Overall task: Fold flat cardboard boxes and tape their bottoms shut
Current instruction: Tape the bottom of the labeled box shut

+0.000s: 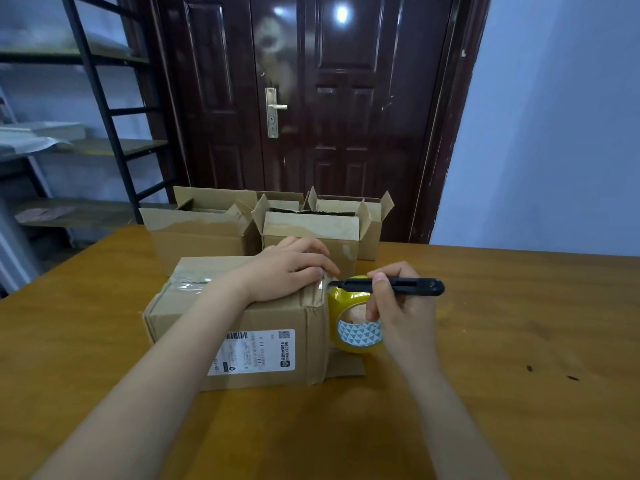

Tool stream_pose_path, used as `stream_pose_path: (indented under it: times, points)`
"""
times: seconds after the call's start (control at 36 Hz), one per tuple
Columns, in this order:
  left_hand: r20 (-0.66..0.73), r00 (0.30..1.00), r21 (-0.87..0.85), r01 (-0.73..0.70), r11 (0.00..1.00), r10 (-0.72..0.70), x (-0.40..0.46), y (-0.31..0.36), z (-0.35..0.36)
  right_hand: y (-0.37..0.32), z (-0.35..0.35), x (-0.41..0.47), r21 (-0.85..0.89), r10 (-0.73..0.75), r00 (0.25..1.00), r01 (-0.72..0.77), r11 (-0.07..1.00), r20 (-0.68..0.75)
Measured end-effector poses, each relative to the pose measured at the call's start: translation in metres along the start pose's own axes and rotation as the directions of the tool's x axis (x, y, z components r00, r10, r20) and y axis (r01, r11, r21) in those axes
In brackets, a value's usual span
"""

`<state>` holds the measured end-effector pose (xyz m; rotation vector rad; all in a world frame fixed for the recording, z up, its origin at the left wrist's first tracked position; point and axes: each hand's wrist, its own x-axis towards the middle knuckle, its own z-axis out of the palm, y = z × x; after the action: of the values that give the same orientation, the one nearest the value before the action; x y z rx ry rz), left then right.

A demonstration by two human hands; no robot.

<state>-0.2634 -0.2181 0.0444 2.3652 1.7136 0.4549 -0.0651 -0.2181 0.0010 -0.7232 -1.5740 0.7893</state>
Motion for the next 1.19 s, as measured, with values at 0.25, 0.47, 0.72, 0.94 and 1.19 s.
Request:
stream_pose_path:
  times: [0.25, 0.47, 0.72, 0.94, 1.19]
  points:
    - [0.002, 1.0, -0.014, 0.007, 1.0, -0.007, -0.001, 0.001, 0.0, -0.007, -0.005, -0.004, 0.073, 0.035, 0.999, -0.034, 0.997, -0.001]
    - [-0.001, 1.0, -0.016, 0.011, 1.0, -0.011, -0.001, 0.001, 0.0, -0.009, -0.015, -0.01, 0.162, 0.043, 0.999, -0.046, 0.986, 0.021]
    - [-0.003, 1.0, -0.02, 0.008, 1.0, -0.009, -0.001, 0.002, -0.001, 0.002, -0.045, -0.013, 0.462, 0.234, 0.952, -0.301, 0.834, 0.197]
    - [-0.014, 1.0, -0.016, 0.001, 1.0, -0.002, 0.0, 0.0, 0.0, 0.01, -0.07, -0.02, 0.436, 0.304, 0.881, -0.448, 0.78, 0.362]
    - [-0.014, 1.0, -0.024, -0.004, 1.0, 0.004, -0.001, 0.001, 0.0, 0.009, -0.078, -0.027, 0.414, 0.36, 0.883, -0.462, 0.784, 0.302]
